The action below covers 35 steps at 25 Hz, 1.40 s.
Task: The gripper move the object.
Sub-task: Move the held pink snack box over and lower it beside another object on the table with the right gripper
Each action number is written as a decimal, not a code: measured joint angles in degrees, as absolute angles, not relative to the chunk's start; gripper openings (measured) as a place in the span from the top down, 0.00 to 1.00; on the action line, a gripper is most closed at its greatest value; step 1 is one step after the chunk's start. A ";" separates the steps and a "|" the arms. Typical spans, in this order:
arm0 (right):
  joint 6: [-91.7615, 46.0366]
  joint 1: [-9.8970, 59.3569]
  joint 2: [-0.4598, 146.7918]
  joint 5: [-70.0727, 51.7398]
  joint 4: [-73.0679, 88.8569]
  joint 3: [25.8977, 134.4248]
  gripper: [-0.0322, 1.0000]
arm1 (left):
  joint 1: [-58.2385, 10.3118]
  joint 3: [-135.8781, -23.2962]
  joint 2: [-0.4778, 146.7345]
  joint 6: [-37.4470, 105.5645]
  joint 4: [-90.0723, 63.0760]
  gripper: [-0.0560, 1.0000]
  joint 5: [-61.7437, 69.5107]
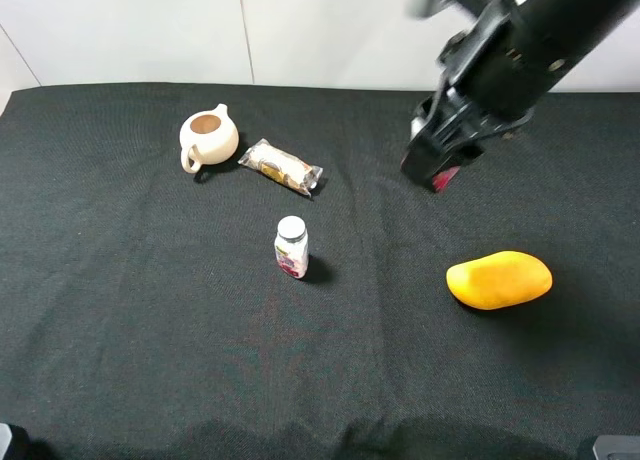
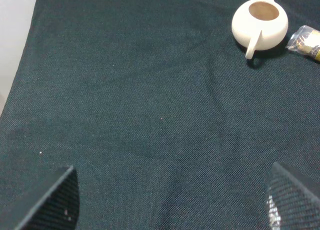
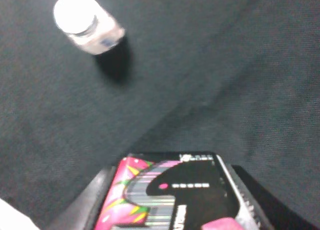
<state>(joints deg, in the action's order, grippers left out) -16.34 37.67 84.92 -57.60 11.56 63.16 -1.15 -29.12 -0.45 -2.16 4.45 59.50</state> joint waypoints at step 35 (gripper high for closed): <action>-12.60 50.77 102.26 -38.61 12.96 59.09 0.64 | -1.15 -29.12 -0.45 -2.16 4.45 0.20 59.50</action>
<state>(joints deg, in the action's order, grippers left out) -12.60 50.77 102.26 -38.61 12.96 59.09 -1.15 -29.12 -0.45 -2.16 4.45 59.50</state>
